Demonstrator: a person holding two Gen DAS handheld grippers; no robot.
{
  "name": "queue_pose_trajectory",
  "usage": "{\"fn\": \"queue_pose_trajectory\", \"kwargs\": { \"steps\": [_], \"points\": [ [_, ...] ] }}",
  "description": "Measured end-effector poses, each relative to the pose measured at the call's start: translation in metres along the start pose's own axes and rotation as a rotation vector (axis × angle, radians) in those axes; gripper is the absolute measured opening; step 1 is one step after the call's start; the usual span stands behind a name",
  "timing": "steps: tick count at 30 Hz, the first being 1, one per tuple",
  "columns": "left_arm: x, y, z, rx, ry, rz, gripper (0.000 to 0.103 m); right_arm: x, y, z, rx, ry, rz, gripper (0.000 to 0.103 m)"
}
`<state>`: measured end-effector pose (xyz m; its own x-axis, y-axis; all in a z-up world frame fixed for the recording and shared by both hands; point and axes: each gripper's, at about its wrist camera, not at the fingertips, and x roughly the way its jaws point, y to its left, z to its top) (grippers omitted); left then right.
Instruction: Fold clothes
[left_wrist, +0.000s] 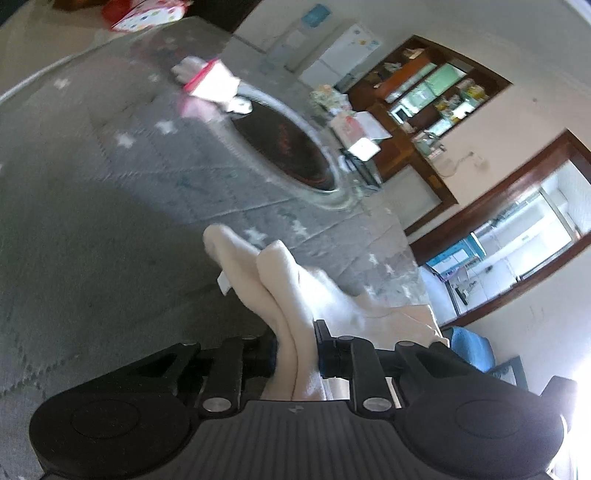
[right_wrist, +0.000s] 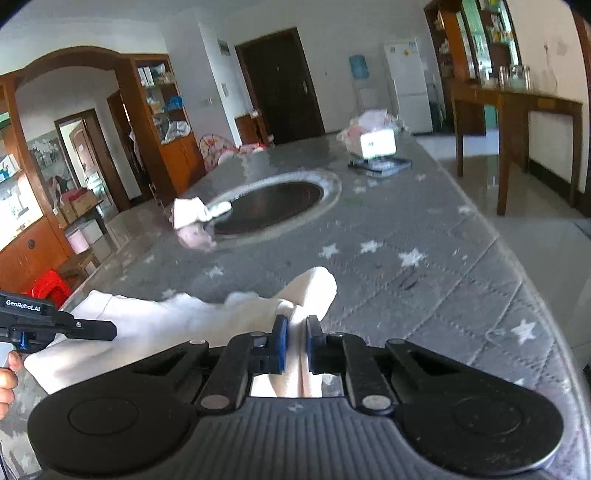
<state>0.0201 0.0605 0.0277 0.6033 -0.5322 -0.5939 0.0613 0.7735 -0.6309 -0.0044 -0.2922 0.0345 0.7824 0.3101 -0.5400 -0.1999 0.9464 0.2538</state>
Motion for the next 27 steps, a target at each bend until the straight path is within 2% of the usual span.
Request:
{"fn": "queue_pose_trajectory", "kwargs": {
  "steps": [8,17,27],
  "points": [
    [0.005,-0.033,-0.003,0.079,0.006,-0.038,0.018,-0.039,0.01,0.011,-0.082,-0.08,-0.053,0.009],
    [0.024,-0.078,0.003,0.151,0.011,-0.068,0.018,-0.07,-0.006,0.029,-0.11,-0.147,-0.14,0.009],
    [0.049,-0.12,0.01,0.248,0.006,-0.038,0.018,-0.078,-0.024,0.049,-0.123,-0.188,-0.202,0.008]
  ]
}}
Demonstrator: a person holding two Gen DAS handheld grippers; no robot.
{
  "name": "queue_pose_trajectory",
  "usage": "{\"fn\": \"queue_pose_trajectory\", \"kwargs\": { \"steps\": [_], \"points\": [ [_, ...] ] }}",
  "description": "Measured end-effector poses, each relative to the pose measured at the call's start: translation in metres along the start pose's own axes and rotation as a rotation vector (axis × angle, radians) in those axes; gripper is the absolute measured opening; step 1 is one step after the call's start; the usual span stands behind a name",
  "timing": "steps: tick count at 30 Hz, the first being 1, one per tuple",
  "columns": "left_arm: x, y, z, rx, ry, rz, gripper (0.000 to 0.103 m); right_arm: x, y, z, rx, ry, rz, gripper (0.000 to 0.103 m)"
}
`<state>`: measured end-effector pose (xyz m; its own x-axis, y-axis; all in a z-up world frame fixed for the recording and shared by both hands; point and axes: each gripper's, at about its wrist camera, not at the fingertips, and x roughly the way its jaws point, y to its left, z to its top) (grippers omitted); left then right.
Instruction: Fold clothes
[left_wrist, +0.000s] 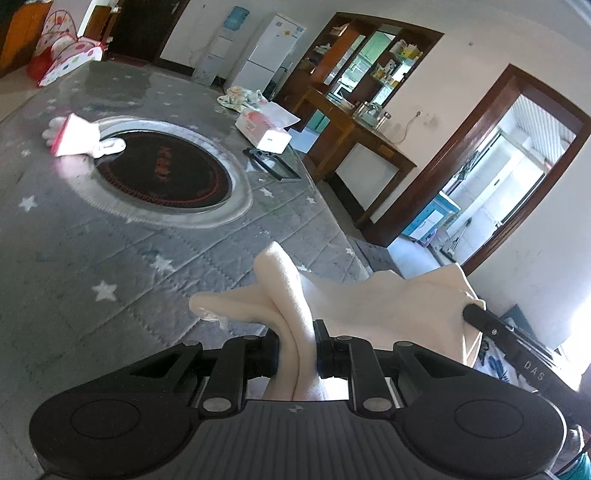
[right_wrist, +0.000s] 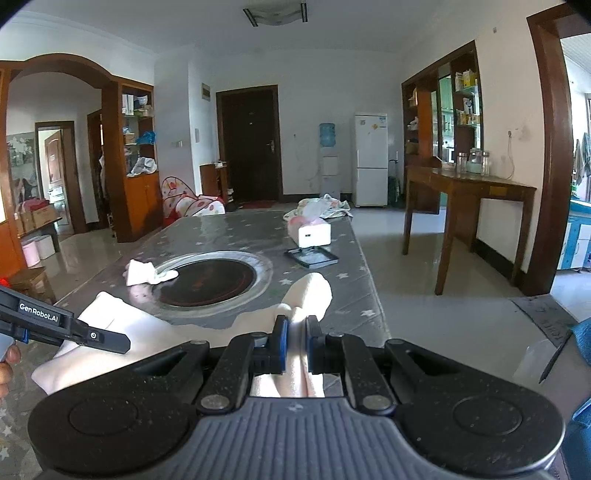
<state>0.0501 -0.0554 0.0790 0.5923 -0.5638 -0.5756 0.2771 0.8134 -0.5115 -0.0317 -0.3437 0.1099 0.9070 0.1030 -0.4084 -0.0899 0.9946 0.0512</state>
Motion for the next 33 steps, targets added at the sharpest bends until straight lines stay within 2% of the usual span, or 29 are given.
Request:
{"fn": "queue_pose_trajectory", "kwargs": {
  "steps": [10,33],
  "points": [
    [0.027,-0.019,0.009,0.077,0.012,0.071,0.018,0.016,-0.015,0.001,0.008,0.007,-0.029,0.008],
    [0.074,0.005,0.0,0.036,0.105,0.117,0.019,0.082,-0.047,-0.034,0.06,0.144,-0.068,0.008]
  ]
}}
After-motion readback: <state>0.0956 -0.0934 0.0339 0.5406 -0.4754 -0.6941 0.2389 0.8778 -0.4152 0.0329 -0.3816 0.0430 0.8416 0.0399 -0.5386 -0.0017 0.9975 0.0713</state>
